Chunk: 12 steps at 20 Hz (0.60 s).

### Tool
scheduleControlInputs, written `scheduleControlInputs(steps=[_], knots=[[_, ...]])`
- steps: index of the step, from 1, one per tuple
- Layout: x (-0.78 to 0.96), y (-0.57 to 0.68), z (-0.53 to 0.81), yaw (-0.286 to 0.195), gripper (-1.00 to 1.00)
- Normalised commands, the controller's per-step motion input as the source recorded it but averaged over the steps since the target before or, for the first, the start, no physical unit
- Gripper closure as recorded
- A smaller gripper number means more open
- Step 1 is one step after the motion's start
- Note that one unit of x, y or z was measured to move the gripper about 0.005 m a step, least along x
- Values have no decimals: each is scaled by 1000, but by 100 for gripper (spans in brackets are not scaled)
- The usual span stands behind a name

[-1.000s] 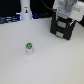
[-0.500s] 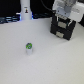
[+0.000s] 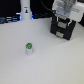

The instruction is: Open the kcup holder, insert the kcup into the holder, and close the kcup holder

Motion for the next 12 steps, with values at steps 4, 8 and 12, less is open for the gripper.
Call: scheduleControlInputs(steps=[4, 8, 12], knots=[[903, -258, 229, -39, 100], [759, -202, 157, -38, 100], [916, -208, 195, -63, 100]])
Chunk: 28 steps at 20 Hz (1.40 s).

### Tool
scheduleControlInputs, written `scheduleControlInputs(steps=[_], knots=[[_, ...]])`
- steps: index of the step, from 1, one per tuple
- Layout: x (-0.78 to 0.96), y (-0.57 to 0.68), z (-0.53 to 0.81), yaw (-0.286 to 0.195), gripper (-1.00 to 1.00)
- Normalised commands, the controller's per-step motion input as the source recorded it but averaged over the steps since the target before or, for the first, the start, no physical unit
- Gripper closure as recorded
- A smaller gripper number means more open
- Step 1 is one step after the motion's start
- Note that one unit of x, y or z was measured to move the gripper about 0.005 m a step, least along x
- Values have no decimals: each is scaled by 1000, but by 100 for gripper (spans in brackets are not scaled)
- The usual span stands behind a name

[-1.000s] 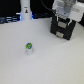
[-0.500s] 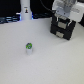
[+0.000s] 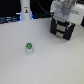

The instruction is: Open the kcup holder, insert the kcup into the holder, and close the kcup holder

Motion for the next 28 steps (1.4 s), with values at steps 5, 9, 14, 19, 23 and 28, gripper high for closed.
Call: scheduleControlInputs(steps=[5, 9, 14, 19, 23, 28], knots=[[937, -264, 210, -75, 100], [936, -297, 203, -79, 100], [931, -304, 204, -81, 100], [905, -358, 164, -77, 100], [839, -399, 132, -69, 100], [791, -421, 119, -69, 100]])
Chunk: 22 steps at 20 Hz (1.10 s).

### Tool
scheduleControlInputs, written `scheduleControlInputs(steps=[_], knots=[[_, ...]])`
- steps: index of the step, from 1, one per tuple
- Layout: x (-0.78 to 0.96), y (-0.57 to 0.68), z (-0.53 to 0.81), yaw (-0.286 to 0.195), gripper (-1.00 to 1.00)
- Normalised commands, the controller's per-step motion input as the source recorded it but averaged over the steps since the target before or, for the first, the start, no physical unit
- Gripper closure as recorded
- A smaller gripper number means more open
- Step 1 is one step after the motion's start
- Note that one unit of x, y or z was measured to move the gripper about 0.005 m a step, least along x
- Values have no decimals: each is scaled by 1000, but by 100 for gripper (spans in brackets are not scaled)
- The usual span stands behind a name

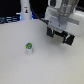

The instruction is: Open the kcup holder, insert the kcup into the holder, and close the kcup holder

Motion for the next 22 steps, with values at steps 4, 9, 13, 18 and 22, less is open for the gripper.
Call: scheduleControlInputs(steps=[4, 9, 13, 18, 22], knots=[[688, -409, 159, -71, 100], [74, -42, 103, -29, -100], [78, -224, 449, -132, -100], [14, -410, 444, -221, -100], [-16, -377, 377, -274, -100]])
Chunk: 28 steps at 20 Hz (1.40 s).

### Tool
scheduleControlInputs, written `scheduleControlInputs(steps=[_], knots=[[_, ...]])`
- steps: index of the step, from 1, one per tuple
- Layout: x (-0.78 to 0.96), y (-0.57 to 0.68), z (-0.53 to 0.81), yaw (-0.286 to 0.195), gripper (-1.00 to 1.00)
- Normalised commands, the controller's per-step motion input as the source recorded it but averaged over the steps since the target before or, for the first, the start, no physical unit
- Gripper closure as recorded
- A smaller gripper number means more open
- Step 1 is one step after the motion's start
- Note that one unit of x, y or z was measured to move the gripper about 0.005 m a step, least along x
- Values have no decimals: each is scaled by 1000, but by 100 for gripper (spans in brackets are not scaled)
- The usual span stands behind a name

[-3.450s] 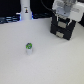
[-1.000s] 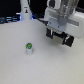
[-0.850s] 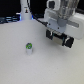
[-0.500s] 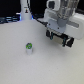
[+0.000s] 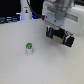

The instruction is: Open the kcup holder, insert the kcup into the holder, and close the kcup holder

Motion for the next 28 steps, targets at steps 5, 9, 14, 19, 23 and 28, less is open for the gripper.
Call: scheduleControlInputs(steps=[5, 9, 14, 19, 23, 28], knots=[[-108, -392, 210, -289, -100], [-68, -438, 75, -289, -100], [-143, -457, 12, -281, -100], [-190, -400, -39, -291, -100], [-243, -400, -98, -298, -100], [-276, -405, -205, -301, -100]])
